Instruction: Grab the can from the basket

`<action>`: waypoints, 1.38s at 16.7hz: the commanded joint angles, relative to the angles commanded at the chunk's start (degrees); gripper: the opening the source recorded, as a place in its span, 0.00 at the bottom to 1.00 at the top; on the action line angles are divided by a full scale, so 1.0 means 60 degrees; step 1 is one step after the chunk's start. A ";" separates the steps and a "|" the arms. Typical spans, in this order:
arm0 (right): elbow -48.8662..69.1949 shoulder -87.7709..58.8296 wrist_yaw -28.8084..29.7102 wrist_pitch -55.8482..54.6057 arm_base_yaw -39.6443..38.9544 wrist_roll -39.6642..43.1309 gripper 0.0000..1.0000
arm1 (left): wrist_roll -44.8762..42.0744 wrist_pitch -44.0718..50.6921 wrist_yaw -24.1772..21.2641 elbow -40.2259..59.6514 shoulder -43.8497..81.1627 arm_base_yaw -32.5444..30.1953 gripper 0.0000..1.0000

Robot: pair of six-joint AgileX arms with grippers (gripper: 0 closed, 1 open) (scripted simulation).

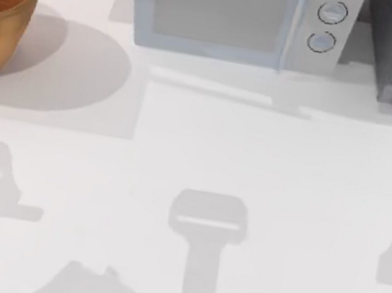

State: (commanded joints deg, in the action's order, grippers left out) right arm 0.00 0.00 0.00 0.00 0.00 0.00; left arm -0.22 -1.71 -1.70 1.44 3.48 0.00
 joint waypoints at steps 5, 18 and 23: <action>0.0000 0.0000 0.0000 0.0000 0.0000 0.0000 1.00 | -0.0066 -0.1470 -0.1471 0.1199 0.2629 -0.0215 0.00; 0.0000 0.0000 0.0000 0.0000 0.0000 0.0000 1.00 | -0.0320 -0.8080 -0.8208 0.6573 1.4691 -0.1285 0.00; 0.0000 0.0000 0.0000 0.0000 0.0000 0.0000 1.00 | -0.0391 -1.0483 -1.0704 0.8510 1.9180 -0.1710 0.00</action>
State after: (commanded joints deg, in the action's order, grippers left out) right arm 0.00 0.00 0.00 0.00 0.00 0.00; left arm -2.57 -64.61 -65.93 52.50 118.56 -10.26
